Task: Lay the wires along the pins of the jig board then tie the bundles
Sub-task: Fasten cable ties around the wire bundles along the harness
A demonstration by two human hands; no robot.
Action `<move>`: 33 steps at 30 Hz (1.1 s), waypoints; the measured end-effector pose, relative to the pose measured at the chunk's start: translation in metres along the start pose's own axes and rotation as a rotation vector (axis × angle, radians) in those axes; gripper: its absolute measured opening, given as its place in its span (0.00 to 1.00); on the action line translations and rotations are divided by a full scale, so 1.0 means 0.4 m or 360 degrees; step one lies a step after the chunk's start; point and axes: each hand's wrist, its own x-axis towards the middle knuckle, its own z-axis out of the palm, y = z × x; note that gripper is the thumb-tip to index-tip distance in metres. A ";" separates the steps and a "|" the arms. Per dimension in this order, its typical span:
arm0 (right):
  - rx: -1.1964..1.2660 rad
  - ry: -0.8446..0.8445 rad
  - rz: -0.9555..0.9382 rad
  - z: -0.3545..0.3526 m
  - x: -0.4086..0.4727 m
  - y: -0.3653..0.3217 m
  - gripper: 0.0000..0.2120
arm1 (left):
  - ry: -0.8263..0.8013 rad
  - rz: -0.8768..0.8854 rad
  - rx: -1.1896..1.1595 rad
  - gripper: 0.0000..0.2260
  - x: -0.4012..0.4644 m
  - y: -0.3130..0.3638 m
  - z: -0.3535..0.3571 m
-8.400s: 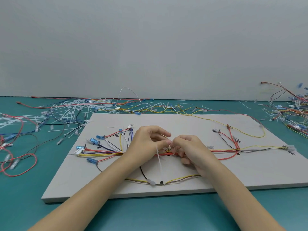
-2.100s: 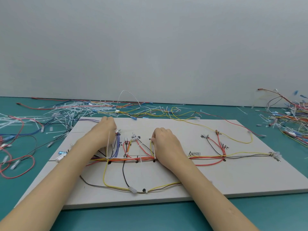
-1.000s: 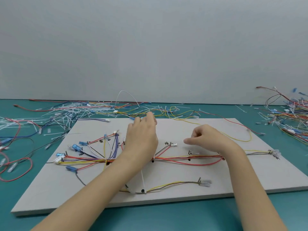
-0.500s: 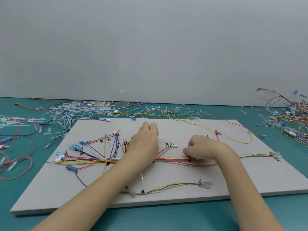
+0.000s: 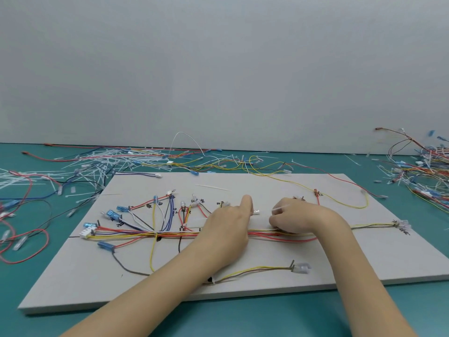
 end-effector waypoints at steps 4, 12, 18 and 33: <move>0.0064 0.0029 -0.0039 -0.001 0.000 0.006 0.12 | -0.0001 0.0029 0.0025 0.10 0.002 -0.007 0.005; 0.0251 0.0037 -0.0125 -0.003 -0.004 0.016 0.16 | -0.0069 0.0073 -0.0047 0.10 0.009 -0.018 0.007; 0.0239 0.0060 -0.0244 0.013 -0.007 -0.027 0.16 | -0.0130 -0.0009 -0.0166 0.13 -0.006 -0.061 -0.024; 0.0474 0.0135 -0.0377 0.032 -0.020 -0.085 0.17 | 0.0183 -0.0206 -0.0623 0.05 0.009 -0.121 -0.088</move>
